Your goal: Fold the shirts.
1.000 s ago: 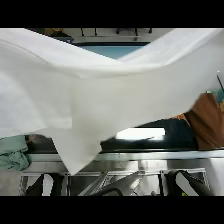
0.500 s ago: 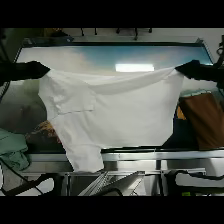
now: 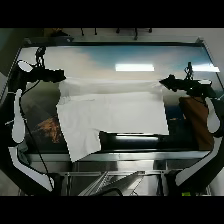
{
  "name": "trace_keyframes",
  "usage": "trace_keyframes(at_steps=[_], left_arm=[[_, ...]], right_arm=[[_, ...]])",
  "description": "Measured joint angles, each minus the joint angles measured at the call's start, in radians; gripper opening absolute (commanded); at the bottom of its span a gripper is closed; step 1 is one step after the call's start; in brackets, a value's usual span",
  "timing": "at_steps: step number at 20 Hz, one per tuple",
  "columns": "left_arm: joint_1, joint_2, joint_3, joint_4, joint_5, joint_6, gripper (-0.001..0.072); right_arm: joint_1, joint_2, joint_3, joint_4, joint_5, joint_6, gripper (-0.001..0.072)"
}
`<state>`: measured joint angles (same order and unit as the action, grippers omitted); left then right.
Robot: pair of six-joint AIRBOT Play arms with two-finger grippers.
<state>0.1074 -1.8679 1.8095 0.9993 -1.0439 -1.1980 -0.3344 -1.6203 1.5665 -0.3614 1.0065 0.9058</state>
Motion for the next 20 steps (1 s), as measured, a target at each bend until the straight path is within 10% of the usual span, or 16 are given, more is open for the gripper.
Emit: trace_keyframes(at_steps=[17, 19, 20], left_arm=[[-0.019, -0.079, -0.057, 0.209, -0.172, -0.134, 0.0017], [-0.025, -0.079, -0.064, 0.215, -0.167, -0.137, 0.0023], [-0.026, -0.079, -0.066, 0.215, -0.170, -0.137, 0.0274]], right_arm=[[0.016, -0.046, 0.050, -0.321, 0.095, 0.034, 0.0019], [0.021, -0.045, 0.050, -0.328, 0.095, 0.034, 0.0209], [0.021, -0.042, 0.050, -0.332, 0.095, 0.034, 0.0307]])
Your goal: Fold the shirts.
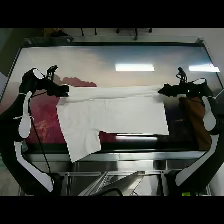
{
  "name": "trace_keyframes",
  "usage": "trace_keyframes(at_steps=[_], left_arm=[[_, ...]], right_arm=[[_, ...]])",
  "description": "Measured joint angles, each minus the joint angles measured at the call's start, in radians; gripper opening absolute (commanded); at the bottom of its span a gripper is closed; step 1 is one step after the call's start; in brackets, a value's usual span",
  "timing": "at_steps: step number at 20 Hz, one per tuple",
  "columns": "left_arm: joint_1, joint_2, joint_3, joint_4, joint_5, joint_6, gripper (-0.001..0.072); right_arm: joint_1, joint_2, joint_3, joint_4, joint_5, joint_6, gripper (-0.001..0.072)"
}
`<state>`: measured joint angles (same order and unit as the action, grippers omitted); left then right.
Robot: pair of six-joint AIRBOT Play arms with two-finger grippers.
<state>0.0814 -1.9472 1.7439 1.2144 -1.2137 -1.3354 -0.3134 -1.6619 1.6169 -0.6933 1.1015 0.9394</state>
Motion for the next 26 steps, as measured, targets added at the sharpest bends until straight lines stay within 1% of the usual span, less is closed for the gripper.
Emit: trace_keyframes(at_steps=[1, 2, 4, 6, 9, 11, 13, 16, 20, 23, 26], left_arm=[[-0.001, 0.000, 0.001, 0.001, -0.013, 0.000, 0.0506], [-0.002, 0.000, 0.008, 0.001, -0.029, -0.001, 0.0548], [-0.003, 0.000, 0.037, 0.000, -0.073, -0.020, 0.0547], [-0.003, 0.000, 0.075, -0.002, -0.127, -0.047, 0.0547], [0.003, 0.030, 0.070, -0.003, -0.242, -0.095, 0.0547], [0.012, 0.094, -0.023, -0.003, -0.295, -0.109, 0.0547], [0.032, 0.200, -0.187, -0.003, -0.307, -0.119, 0.0547], [0.083, 0.409, -0.505, -0.002, -0.276, -0.124, 0.0547], [0.159, 0.687, -0.907, -0.003, -0.172, -0.131, 0.0547], [0.179, 0.820, -1.109, -0.023, -0.077, -0.130, 0.0547], [0.159, 0.895, -1.246, -0.105, 0.058, -0.122, 0.0547]], right_arm=[[-0.001, 0.008, 0.000, -0.002, 0.003, 0.000, 0.0307], [-0.003, 0.018, 0.000, -0.004, 0.013, 0.000, 0.0307], [-0.008, 0.051, 0.000, -0.031, 0.035, 0.002, 0.0310], [-0.017, 0.095, 0.000, -0.104, 0.067, 0.034, 0.0385], [-0.045, 0.165, -0.001, -0.251, 0.142, 0.106, 0.0384], [-0.079, 0.206, -0.011, -0.313, 0.201, 0.142, 0.0383], [-0.122, 0.250, -0.050, -0.348, 0.257, 0.165, 0.0383], [-0.194, 0.329, -0.167, -0.374, 0.308, 0.180, 0.0383], [-0.257, 0.429, -0.386, -0.362, 0.278, 0.187, 0.0383], [-0.269, 0.463, -0.519, -0.309, 0.243, 0.174, 0.0383], [-0.269, 0.476, -0.603, -0.271, 0.216, 0.151, 0.0383]])
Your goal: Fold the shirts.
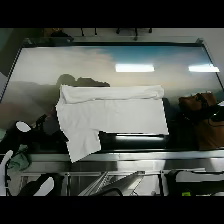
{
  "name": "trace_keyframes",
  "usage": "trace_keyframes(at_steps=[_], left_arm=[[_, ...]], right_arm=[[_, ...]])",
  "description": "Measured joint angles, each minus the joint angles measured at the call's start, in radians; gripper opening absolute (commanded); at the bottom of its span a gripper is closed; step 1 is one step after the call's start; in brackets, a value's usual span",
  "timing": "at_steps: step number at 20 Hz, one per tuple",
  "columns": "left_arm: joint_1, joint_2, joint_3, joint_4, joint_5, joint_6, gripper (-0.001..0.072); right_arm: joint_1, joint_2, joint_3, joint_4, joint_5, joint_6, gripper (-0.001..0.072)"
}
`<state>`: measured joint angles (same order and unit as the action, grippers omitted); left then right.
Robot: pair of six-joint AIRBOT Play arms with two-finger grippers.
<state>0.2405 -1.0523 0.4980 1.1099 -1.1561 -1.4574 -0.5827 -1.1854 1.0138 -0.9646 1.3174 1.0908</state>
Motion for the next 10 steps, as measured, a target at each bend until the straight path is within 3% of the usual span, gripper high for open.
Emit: trace_keyframes(at_steps=[4, 5, 7, 10], left_arm=[[-0.083, -0.002, -0.088, -0.140, 0.171, 0.011, 0.0544], [-0.106, -0.018, -0.092, -0.153, 0.200, 0.014, 0.0407], [-0.154, -0.061, -0.076, -0.159, 0.249, 0.018, 0.0013], [-0.208, -0.116, -0.010, -0.153, 0.251, 0.036, 0.0017]], right_arm=[[0.000, 0.005, -0.051, 0.035, -0.022, -0.014, 0.0383], [0.000, 0.005, -0.057, 0.040, -0.029, -0.015, 0.0383], [0.000, 0.006, -0.064, 0.046, -0.030, -0.018, 0.0384], [0.000, 0.006, -0.077, 0.050, -0.021, -0.022, 0.0384]])
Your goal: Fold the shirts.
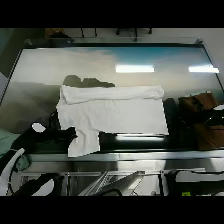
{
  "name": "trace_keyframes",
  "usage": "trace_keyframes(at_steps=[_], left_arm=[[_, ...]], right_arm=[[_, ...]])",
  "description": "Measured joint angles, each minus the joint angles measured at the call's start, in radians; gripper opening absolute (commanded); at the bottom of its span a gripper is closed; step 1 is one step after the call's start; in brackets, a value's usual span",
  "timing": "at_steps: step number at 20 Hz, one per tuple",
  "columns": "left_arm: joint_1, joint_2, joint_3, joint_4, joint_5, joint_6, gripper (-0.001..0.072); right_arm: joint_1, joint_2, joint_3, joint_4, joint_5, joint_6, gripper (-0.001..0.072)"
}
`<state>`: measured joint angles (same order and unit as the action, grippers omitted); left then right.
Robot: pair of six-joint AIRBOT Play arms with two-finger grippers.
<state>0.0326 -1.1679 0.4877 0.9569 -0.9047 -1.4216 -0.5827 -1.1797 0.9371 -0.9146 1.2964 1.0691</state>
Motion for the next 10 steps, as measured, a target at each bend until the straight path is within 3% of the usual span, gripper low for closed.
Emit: trace_keyframes(at_steps=[8, 9, 10], left_arm=[[-0.039, -0.060, 0.203, 0.000, -0.124, 0.024, 0.0017], [-0.041, -0.062, 0.222, -0.004, -0.149, 0.027, 0.0017], [-0.041, -0.062, 0.240, -0.004, -0.172, 0.028, 0.0017]], right_arm=[[0.071, 0.000, -0.078, 0.005, 0.012, -0.008, 0.0382], [0.086, 0.001, -0.086, 0.008, 0.008, -0.009, 0.0370], [0.100, 0.001, -0.092, 0.008, 0.003, -0.012, 0.0293]])
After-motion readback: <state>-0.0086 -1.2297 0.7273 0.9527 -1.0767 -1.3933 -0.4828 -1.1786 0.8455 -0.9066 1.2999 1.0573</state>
